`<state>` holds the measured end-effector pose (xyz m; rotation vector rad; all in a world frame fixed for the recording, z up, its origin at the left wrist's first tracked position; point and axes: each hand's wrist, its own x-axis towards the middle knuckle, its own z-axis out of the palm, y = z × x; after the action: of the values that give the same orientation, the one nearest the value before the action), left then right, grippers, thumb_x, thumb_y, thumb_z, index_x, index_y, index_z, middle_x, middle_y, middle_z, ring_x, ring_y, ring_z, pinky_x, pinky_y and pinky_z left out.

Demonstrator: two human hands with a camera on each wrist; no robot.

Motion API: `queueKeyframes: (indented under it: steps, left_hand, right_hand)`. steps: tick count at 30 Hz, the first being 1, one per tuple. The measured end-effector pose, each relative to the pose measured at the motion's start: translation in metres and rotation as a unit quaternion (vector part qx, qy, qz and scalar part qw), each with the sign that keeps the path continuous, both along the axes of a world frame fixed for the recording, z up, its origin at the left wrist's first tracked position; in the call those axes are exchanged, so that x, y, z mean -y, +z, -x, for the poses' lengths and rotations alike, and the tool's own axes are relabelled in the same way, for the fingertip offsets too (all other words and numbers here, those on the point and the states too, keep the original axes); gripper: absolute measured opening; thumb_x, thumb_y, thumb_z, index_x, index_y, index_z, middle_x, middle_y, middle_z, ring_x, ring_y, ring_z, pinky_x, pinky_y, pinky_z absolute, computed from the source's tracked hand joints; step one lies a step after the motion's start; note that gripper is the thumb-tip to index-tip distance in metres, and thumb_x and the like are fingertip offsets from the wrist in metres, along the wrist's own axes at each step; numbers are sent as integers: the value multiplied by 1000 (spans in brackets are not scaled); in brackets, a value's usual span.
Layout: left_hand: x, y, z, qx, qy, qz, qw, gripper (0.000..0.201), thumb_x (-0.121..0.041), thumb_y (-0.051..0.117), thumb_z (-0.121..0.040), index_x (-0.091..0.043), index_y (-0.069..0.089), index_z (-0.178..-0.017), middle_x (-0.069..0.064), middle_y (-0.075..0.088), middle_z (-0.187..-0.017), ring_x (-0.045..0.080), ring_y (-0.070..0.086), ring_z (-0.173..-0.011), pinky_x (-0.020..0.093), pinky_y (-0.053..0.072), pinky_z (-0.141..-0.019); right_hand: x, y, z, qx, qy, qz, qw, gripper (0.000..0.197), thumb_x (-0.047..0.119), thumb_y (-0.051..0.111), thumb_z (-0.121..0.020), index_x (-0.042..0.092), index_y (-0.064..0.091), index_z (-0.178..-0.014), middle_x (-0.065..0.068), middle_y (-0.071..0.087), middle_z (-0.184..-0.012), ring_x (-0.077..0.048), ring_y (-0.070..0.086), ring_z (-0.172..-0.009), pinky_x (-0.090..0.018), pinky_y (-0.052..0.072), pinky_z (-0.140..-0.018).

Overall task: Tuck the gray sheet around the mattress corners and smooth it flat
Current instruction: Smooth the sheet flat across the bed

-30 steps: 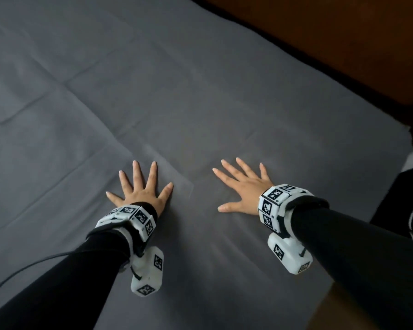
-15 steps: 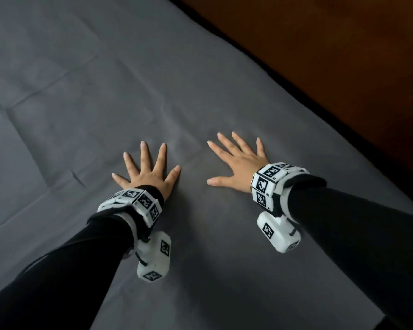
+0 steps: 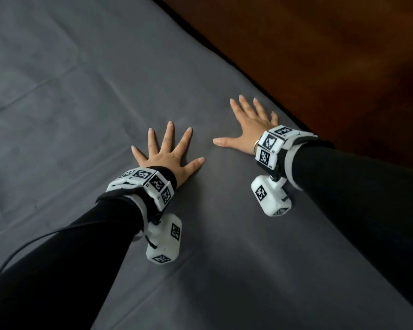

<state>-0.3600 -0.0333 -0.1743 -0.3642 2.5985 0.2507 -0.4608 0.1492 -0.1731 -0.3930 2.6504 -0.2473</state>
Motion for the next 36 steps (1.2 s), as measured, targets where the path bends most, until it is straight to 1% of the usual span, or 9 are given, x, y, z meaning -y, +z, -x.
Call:
queueKeyframes:
  steps: [3,6,9,12,20,25,28,31,36]
  left_hand:
    - [8,-1,12,0,-15,-2,1000,79,-83,23,-73,-58,-16,-138,-18,-24,-155,27,-24,-145,64,-7,-113]
    - [13,-6,22,2,-18,-7,1000,87,-87,25,-67,-59,-18,-137,-17,-26,-155,26,-25,-145,61,-9,-115]
    - [15,-10,23,-5,-20,-11,1000,88,-88,26,-66,-59,-20,-136,-17,-27,-155,26,-26,-144,59,-11,-115]
    - [15,-11,23,-14,-22,-16,1000,89,-88,26,-66,-59,-20,-136,-16,-27,-155,26,-26,-144,58,-11,-115]
    - [15,-15,25,-6,-21,-19,1000,90,-88,25,-65,-59,-21,-136,-16,-28,-155,26,-27,-144,58,-13,-114]
    - [15,-13,25,2,-22,-20,1000,89,-88,26,-65,-59,-20,-136,-16,-27,-155,26,-26,-144,57,-13,-114]
    - [15,-11,25,5,-20,-23,1000,90,-89,27,-65,-59,-19,-136,-17,-27,-155,26,-26,-144,57,-13,-115]
    - [16,-10,26,0,-21,-21,1000,90,-89,27,-65,-59,-18,-136,-17,-26,-155,26,-25,-145,58,-12,-115]
    - [16,-6,25,-7,-20,-21,1000,90,-89,27,-65,-59,-17,-137,-17,-24,-156,26,-23,-145,58,-11,-115]
  right_hand:
    - [7,4,28,14,-57,25,998,117,79,58,-62,36,-7,-149,9,-9,-161,-23,-3,-149,-52,8,-118]
    - [16,6,51,16,-120,38,992,127,71,72,-55,25,3,-151,-3,9,-160,-27,15,-147,-47,18,-119]
    - [27,5,55,-23,-146,52,988,121,65,78,-53,15,21,-147,-6,26,-153,-28,26,-141,-42,25,-116]
    - [30,4,54,-40,-161,54,985,111,61,79,-55,10,32,-141,-8,33,-149,-28,32,-138,-40,29,-113]
    - [31,8,55,9,-195,-11,981,119,75,71,-51,5,34,-139,-12,38,-147,-30,39,-135,-41,35,-108]
    - [26,8,39,0,-190,24,982,104,69,67,-63,5,33,-138,-13,37,-146,-31,40,-133,-44,37,-106]
    - [19,10,28,-22,-179,52,982,98,60,68,-71,7,26,-143,-12,33,-148,-32,37,-134,-44,34,-108]
    - [8,15,14,-19,-189,34,981,98,55,67,-76,11,17,-148,-10,26,-152,-34,33,-136,-47,32,-109]
    - [-22,14,-21,-11,-226,-7,974,105,64,61,-74,14,9,-150,-9,18,-156,-32,22,-142,-55,25,-112]
